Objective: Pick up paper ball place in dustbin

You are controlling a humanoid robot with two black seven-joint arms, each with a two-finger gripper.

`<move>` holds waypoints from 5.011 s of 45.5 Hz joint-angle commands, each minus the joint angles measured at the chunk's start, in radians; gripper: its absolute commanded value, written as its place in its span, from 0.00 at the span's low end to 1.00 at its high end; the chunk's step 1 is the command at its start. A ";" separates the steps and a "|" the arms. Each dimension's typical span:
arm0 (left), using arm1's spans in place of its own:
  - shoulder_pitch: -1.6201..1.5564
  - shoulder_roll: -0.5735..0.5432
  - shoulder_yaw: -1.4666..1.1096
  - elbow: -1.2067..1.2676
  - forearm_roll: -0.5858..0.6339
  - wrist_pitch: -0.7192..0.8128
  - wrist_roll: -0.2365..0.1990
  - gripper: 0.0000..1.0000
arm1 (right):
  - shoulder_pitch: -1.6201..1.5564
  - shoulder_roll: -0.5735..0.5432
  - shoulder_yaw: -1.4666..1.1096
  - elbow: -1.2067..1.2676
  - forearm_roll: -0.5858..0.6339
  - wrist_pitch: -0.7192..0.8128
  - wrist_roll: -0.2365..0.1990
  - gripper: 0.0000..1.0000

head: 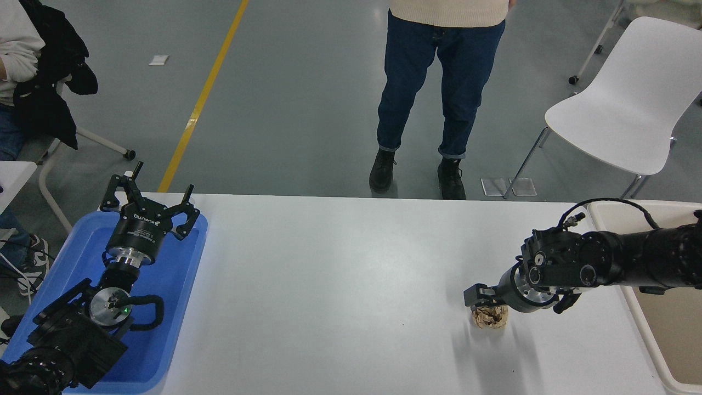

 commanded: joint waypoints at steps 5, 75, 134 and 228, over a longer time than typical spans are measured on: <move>-0.001 0.000 0.000 0.000 0.000 -0.001 0.000 1.00 | -0.089 0.013 0.021 -0.094 -0.004 -0.028 -0.001 1.00; -0.001 0.000 0.000 0.000 0.000 0.001 0.001 1.00 | 0.177 -0.154 -0.145 0.176 0.119 0.246 0.000 0.00; -0.001 0.000 0.000 -0.001 0.000 -0.001 0.001 1.00 | 1.107 -0.293 -0.318 0.489 0.216 0.547 0.005 0.00; 0.002 0.001 0.000 0.000 -0.002 0.001 -0.002 1.00 | -0.048 -0.594 0.014 -0.476 0.087 0.392 0.000 0.00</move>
